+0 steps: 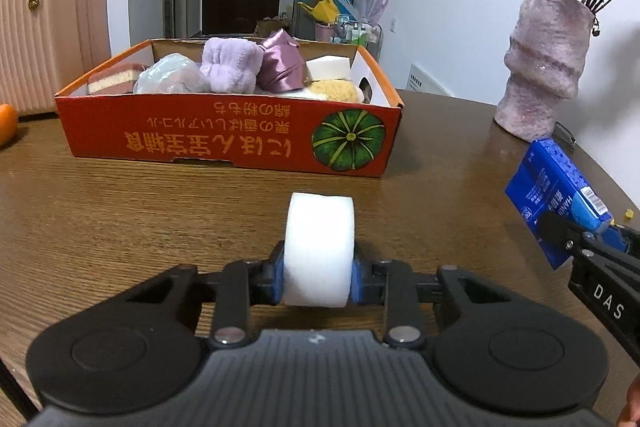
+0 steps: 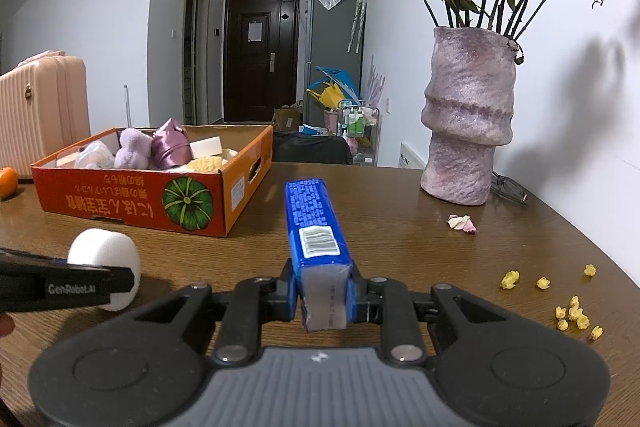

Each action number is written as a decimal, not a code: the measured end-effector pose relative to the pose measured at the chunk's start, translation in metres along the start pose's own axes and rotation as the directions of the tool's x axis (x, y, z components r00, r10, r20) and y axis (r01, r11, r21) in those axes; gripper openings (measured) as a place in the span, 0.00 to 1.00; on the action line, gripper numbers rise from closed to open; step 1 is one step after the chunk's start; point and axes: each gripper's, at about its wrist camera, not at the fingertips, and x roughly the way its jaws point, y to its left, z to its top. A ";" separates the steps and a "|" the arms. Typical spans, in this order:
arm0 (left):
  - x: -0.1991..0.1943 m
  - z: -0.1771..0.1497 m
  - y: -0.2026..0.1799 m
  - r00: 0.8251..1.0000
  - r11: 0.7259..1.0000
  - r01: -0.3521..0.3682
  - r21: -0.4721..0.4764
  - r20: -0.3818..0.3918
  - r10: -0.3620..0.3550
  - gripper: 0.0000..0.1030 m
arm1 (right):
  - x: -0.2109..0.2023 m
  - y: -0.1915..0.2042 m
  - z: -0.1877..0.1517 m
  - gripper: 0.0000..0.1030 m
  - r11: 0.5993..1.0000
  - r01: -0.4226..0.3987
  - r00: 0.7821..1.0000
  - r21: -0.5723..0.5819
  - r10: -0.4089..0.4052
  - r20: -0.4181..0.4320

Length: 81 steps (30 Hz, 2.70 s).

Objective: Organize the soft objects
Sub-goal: 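Carry the roll with the left gripper while the right gripper carries the carton to the box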

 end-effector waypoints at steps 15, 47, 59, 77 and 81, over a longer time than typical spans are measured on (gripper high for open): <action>-0.025 0.008 0.016 0.994 1.000 0.019 0.014 0.106 -0.020 0.29 | -0.005 0.004 0.000 0.21 1.000 -0.005 0.999 0.004 0.005 0.037; -0.031 0.062 0.097 0.968 0.991 0.002 -0.132 0.247 0.031 0.29 | 0.016 0.076 0.036 0.21 0.992 -0.070 0.986 0.104 0.053 0.160; -0.011 0.090 0.119 0.959 0.988 -0.004 -0.152 0.279 0.047 0.29 | 0.055 0.099 0.063 0.21 0.987 -0.083 0.979 0.138 0.055 0.194; 0.046 0.131 0.132 0.947 0.989 -0.051 -0.142 0.306 0.093 0.29 | 0.131 0.118 0.100 0.21 0.984 -0.104 0.975 0.144 0.072 0.208; 0.058 0.137 0.131 0.945 0.990 -0.059 -0.131 0.313 0.098 0.29 | 0.144 0.120 0.107 0.21 0.984 -0.111 0.975 0.142 0.080 0.209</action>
